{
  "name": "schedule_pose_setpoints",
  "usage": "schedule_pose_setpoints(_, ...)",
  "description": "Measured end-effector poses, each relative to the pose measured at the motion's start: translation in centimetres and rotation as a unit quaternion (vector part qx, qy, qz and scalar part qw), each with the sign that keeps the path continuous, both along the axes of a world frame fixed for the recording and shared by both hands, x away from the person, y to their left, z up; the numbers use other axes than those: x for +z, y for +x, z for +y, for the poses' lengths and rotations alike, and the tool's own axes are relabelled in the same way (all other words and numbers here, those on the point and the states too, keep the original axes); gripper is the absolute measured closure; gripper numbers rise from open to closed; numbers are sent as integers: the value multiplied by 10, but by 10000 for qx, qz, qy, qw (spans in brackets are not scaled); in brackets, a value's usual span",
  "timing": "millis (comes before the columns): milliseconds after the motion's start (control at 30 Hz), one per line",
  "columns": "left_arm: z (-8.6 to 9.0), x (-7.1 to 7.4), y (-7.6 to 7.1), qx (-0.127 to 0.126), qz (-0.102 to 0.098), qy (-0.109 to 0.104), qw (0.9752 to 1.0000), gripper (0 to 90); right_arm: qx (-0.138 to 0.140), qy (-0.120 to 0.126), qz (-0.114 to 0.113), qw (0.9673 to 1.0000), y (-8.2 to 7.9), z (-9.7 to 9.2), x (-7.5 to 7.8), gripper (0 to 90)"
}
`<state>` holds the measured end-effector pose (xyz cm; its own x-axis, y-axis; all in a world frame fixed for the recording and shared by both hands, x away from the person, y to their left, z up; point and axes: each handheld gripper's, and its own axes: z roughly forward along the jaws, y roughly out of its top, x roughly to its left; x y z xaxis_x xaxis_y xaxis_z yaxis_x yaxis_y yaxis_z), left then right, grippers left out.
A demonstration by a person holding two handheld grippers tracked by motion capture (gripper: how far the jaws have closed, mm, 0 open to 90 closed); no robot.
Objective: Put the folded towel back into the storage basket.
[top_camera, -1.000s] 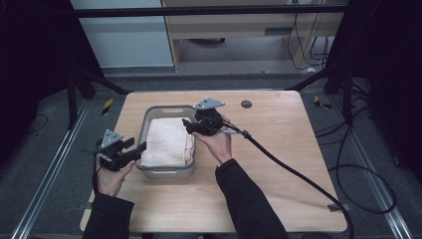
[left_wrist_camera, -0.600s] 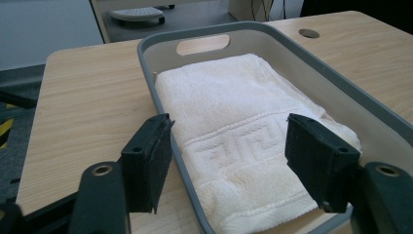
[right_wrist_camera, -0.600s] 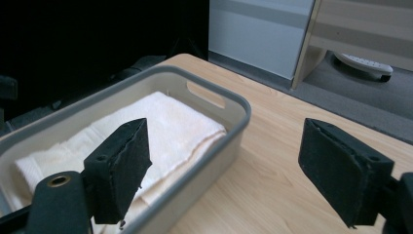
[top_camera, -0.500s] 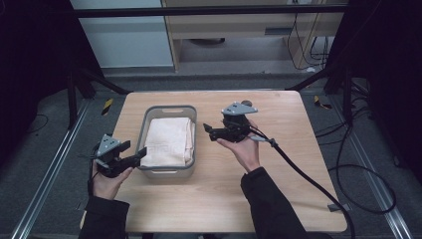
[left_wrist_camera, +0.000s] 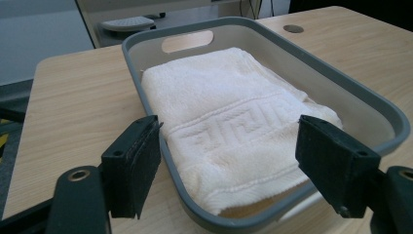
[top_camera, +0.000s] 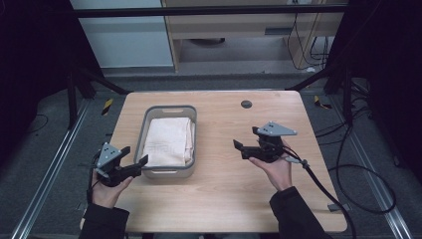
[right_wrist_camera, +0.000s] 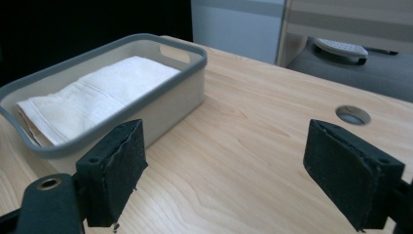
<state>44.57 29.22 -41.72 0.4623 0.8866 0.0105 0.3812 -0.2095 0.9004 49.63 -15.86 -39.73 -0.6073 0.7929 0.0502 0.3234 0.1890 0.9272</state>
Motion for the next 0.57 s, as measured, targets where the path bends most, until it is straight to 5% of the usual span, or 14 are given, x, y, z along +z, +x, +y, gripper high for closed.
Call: schedule_pose_setpoints(567,6,-17,-26,4,-59,191,9998,186,-394,-151,198,9989,-39,-73,-49,113)
